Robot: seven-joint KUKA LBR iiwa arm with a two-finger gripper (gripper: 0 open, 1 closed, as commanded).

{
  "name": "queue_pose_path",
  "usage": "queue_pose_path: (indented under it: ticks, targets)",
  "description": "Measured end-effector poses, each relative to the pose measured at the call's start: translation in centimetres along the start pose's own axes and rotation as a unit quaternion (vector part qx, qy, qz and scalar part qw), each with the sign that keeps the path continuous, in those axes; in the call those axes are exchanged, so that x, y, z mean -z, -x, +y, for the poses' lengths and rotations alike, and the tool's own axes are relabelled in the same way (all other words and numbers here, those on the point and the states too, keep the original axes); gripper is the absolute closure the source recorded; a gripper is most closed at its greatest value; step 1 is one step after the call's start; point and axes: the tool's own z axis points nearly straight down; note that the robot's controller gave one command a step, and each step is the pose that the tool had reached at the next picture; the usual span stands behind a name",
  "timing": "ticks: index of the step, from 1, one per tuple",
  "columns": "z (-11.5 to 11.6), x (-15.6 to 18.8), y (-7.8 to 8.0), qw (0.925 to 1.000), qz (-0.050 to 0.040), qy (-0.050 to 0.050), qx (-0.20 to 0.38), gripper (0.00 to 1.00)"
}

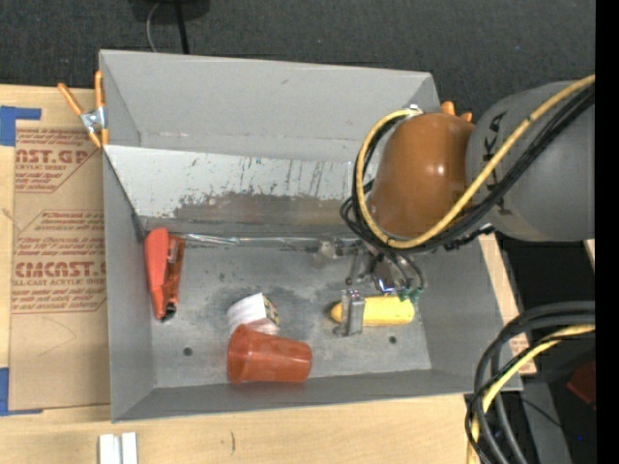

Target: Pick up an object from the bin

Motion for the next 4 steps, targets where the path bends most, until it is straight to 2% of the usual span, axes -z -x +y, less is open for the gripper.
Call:
queue_pose_path:
  ticks: [1, 2, 3, 4]
  targets:
    - [-2.8, -1.8, -1.9, 0.9931, 0.0034, -0.001, 0.117, 0.0]
    - [-4.4, -3.3, -3.0, 0.992, 0.0009, 0.001, 0.126, 0.0]
    - [-5.8, -3.6, -3.3, 0.9889, 0.0034, 0.0, 0.148, 0.0]
    - [-7.9, -4.1, -0.8, 0.9761, 0.0011, 0.0, 0.217, 0.0]
